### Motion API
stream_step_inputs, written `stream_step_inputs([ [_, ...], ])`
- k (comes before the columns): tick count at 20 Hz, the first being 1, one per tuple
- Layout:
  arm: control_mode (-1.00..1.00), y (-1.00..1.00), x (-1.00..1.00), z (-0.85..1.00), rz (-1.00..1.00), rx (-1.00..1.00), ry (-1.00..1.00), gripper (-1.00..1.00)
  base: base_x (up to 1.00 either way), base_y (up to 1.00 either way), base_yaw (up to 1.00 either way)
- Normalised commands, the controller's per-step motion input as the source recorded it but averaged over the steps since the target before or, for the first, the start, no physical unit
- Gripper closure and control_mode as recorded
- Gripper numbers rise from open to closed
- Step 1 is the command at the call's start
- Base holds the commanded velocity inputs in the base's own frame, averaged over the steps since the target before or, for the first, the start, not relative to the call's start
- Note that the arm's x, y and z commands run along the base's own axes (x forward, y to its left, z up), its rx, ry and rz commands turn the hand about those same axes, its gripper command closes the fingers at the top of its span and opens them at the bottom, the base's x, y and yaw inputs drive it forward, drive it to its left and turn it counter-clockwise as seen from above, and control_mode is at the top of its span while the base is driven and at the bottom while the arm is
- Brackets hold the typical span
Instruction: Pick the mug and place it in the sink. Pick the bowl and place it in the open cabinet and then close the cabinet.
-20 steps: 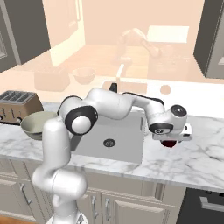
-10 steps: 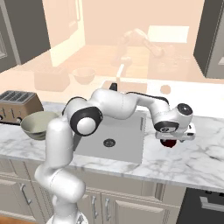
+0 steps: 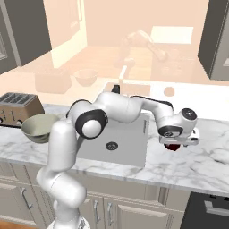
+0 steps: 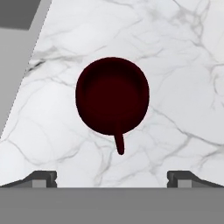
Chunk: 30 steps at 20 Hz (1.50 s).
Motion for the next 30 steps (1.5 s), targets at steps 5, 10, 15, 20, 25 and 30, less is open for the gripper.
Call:
stream_step_inputs([
  [5,-1.0,0.0,0.17,-0.09,0.0,0.0,0.0,-1.0,0.0,0.0,0.0],
  [10,-1.0,-0.01,0.24,-0.04,0.0,0.0,0.01,-1.0,0.0,0.0,0.0],
  [15,-1.0,-0.13,0.19,-0.03,0.02,0.0,0.0,-1.0,0.0,0.0,0.0],
  [20,-1.0,-0.19,0.13,-0.1,0.02,0.0,0.0,-1.0,0.0,0.0,0.0],
  [25,-1.0,-0.03,0.0,-0.16,0.0,0.0,0.04,-1.0,0.0,0.0,0.0],
  [30,-1.0,0.0,0.0,-0.14,0.0,0.0,0.08,-1.0,0.0,0.0,0.0],
])
